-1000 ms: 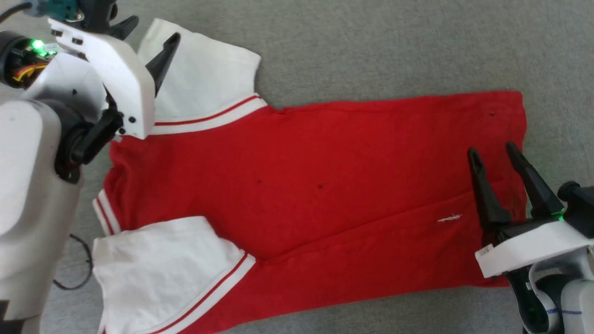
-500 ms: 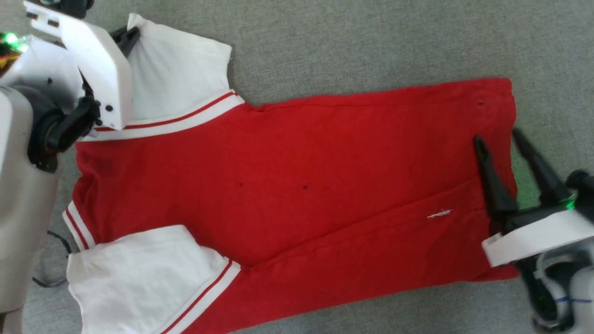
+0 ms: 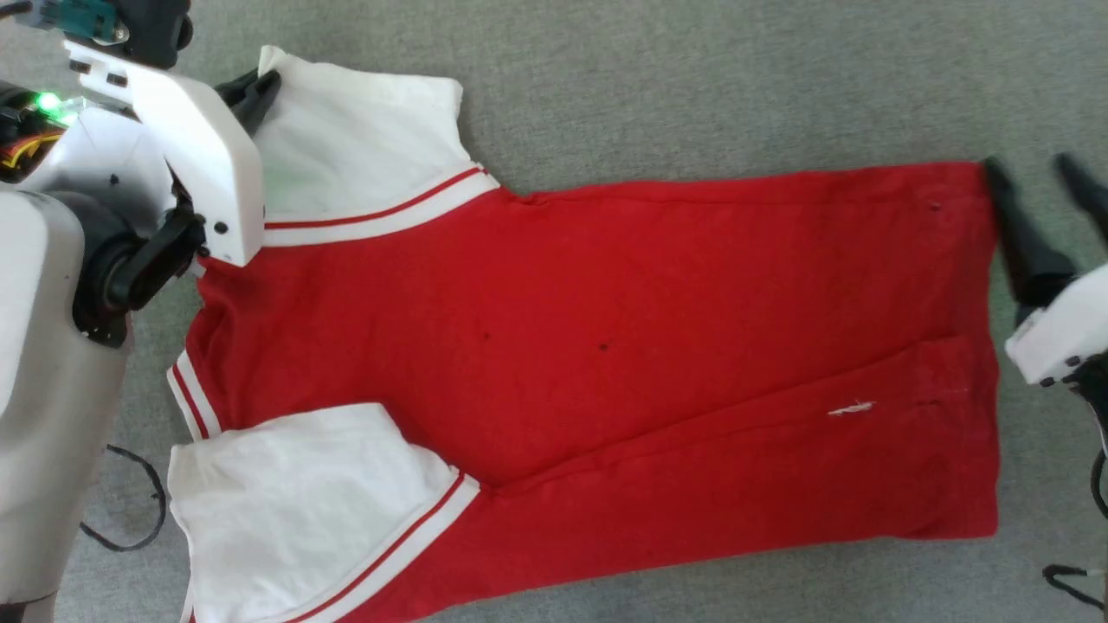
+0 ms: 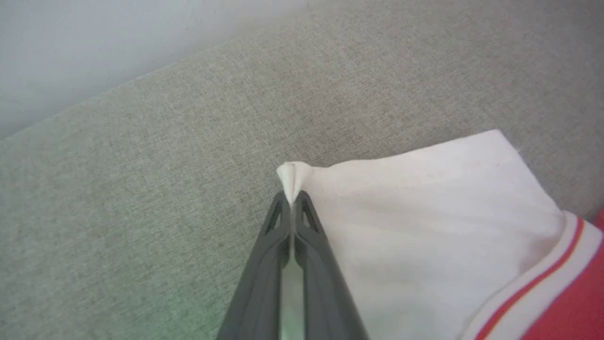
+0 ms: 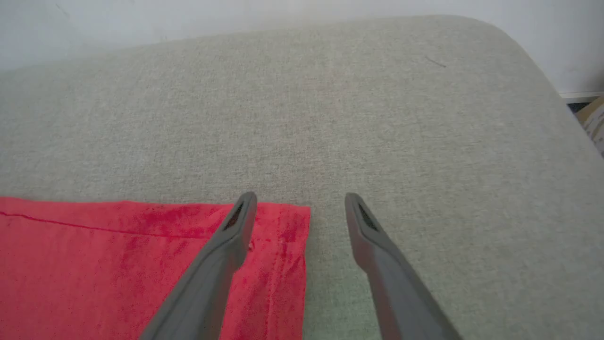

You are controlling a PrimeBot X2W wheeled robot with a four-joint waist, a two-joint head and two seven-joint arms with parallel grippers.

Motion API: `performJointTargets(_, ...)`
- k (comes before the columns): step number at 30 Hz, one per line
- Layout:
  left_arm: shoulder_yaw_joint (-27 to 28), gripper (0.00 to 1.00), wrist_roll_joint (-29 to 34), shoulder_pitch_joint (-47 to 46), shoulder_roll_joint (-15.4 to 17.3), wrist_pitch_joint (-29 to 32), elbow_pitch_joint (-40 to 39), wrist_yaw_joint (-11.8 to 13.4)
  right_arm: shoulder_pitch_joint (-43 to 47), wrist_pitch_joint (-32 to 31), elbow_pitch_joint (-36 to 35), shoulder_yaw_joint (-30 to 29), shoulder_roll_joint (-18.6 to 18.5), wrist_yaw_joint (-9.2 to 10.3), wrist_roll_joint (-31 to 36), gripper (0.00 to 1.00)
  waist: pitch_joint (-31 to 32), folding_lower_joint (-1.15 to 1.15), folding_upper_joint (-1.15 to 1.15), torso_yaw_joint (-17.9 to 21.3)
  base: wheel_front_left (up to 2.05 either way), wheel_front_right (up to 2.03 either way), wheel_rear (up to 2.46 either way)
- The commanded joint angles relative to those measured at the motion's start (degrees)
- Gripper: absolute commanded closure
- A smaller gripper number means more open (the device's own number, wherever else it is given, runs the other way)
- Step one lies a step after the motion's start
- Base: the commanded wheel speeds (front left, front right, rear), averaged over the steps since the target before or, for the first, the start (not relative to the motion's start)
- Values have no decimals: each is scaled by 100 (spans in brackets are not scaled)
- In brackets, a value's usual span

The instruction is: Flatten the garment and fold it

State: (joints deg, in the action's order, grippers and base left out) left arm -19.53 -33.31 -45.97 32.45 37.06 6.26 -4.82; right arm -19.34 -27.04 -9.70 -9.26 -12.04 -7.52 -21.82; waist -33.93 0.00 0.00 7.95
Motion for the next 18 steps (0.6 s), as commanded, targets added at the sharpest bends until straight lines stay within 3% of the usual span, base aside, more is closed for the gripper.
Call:
performJointTargets(1, 14, 100, -50, 42, -30, -16, -26, 34, -114, -101, 21, 43, -22, 3, -44, 0, -80, 0, 0, -58, 0, 0, 0)
performJointTargets(8, -15, 100, -70, -24, -33, 29, -59, 54, -391, -864, 439, 89, -54, 3, -201, 0, -242, 0, 0, -131, 0, 0, 0)
performJointTargets(9, -19, 100, -72, -36, -32, 36, -62, 55, -408, -955, 481, 92, -36, 3, -204, 28, -254, 0, 0, -138, 0, 0, 0)
performJointTargets(11, -25, 100, -80, -61, -27, 59, -72, 58, -451, -1091, 535, 41, 47, 3, -220, 100, -264, 0, 0, -152, 0, 0, 0)
performJointTargets(18, 197, 100, -261, -129, -129, -264, -180, 104, -669, -1081, 383, -17, -39, 3, -48, 100, -111, 0, 0, -256, 0, 0, 0)
